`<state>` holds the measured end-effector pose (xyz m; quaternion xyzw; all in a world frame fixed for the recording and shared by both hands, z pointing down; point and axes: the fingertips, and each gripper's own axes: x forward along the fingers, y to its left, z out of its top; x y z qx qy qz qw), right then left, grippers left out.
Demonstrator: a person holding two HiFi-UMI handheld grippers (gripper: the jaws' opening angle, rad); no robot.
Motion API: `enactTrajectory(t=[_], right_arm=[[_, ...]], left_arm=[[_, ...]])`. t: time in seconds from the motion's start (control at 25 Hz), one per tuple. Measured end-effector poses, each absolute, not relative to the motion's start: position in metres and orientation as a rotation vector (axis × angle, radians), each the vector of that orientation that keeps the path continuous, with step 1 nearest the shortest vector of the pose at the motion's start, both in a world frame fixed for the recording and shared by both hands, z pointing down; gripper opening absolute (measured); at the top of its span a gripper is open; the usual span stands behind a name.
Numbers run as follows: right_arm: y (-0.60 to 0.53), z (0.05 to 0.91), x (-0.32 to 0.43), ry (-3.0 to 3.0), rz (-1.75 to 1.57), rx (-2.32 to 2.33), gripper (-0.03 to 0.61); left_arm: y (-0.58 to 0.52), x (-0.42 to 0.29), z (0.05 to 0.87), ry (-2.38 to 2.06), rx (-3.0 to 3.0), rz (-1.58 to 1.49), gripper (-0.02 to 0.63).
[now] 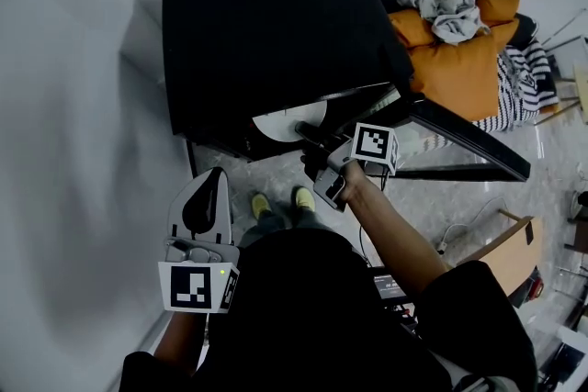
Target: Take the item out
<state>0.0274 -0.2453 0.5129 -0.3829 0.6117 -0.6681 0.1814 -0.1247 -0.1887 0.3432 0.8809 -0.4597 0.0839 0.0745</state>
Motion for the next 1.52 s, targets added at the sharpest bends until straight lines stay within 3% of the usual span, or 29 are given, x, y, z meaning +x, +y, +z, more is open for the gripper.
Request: enactTrajectory(t=[0.96, 1.52], right_arm=[[-0.128, 0.441, 0.062, 1.864, -1.934, -0.972, 0.020], [-0.113, 0.375, 0.069, 1.869, -1.872, -0.938, 0.020]], left_arm=[[-0.182, -0.065, 0.348, -1.165, 2.727, 0.228, 0.009], [-0.183, -0.070, 0.341, -1.192, 2.727, 0.211, 0.009]])
